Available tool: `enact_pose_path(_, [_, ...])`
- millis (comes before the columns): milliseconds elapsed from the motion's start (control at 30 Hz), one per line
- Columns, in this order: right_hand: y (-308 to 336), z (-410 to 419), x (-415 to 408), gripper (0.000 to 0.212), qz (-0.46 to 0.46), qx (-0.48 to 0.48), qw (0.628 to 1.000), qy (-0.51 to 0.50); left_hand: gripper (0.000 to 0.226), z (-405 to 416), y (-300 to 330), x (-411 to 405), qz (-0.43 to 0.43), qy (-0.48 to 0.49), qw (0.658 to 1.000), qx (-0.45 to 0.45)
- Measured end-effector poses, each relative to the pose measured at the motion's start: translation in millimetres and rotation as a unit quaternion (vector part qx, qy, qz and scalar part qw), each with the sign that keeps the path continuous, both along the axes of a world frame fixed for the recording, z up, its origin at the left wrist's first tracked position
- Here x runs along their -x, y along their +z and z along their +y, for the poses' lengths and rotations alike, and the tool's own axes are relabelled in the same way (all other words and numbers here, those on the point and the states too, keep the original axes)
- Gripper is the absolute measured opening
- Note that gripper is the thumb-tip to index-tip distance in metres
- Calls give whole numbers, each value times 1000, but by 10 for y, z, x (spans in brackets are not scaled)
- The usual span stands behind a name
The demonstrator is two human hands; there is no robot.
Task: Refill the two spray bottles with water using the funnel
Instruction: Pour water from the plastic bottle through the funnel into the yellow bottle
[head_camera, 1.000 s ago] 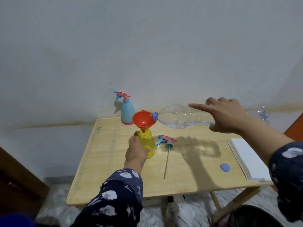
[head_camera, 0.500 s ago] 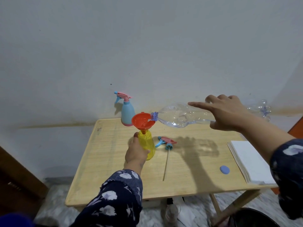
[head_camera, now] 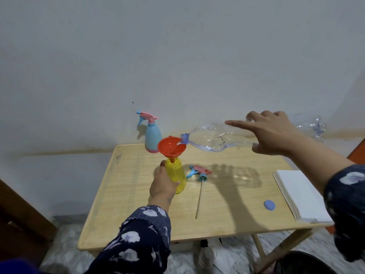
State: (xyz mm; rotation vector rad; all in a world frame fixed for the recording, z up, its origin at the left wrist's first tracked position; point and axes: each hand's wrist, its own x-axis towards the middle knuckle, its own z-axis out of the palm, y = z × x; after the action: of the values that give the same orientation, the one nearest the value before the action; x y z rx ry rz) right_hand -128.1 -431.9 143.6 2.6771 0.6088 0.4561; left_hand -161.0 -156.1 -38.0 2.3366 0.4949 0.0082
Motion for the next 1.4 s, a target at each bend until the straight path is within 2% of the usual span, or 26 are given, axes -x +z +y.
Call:
enact_pose_path(733, [18,-15,-3,92,-15,6,1000,0,86,-1,-7,-11,6,1,1000,-2])
enact_pose_path(967, [-124,-39,2,92,9,-27,1000,-7,85,-1,9,-10,7,1,1000,-4])
enact_pose_path(1167, [-523,-52,44,99,120,-165,979,-23,82,5,11,0,-6,2,1000,7])
enact_pose_path(1267, [-780,-16,70,103,194,-297,935,-15,85,0,-3,-3,-7,5,1000,7])
enact_pose_path(1400, [-1059,22,67,99,186,-433,882,-21,85,10,-42,-23,-19,8,1000,21])
